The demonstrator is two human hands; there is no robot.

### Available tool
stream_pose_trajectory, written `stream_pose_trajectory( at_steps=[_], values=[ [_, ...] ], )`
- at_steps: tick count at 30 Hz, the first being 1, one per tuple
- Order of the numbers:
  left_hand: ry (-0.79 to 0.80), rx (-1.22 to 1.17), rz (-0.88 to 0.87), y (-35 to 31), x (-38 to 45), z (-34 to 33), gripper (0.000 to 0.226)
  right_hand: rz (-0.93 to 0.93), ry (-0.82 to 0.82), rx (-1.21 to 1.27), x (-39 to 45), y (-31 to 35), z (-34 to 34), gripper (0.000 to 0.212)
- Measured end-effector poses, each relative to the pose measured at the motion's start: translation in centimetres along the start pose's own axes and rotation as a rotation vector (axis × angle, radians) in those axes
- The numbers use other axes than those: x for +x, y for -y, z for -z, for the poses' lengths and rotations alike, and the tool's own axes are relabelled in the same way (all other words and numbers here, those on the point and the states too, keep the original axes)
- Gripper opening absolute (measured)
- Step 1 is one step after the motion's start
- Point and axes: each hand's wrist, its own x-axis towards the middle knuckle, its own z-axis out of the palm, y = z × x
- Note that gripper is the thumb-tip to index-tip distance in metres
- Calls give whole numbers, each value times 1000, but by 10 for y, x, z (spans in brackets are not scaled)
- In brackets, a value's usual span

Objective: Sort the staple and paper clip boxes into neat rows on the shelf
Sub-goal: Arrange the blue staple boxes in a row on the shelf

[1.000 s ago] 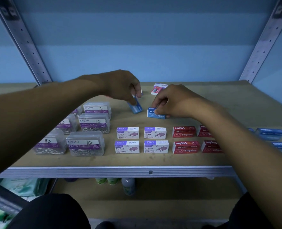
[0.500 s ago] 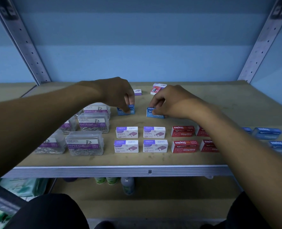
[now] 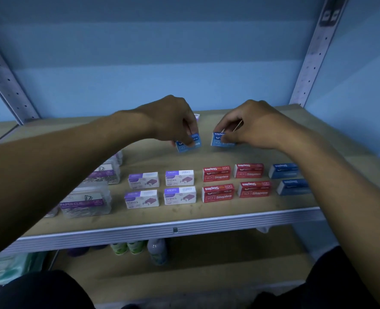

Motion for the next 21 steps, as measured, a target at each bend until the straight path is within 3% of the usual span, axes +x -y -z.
stream_pose_trajectory(
  at_steps=[21],
  values=[
    [50,-54,-157,-140,71,-39,24,-192,-108,-50,-73,-115,53,22]
  ],
)
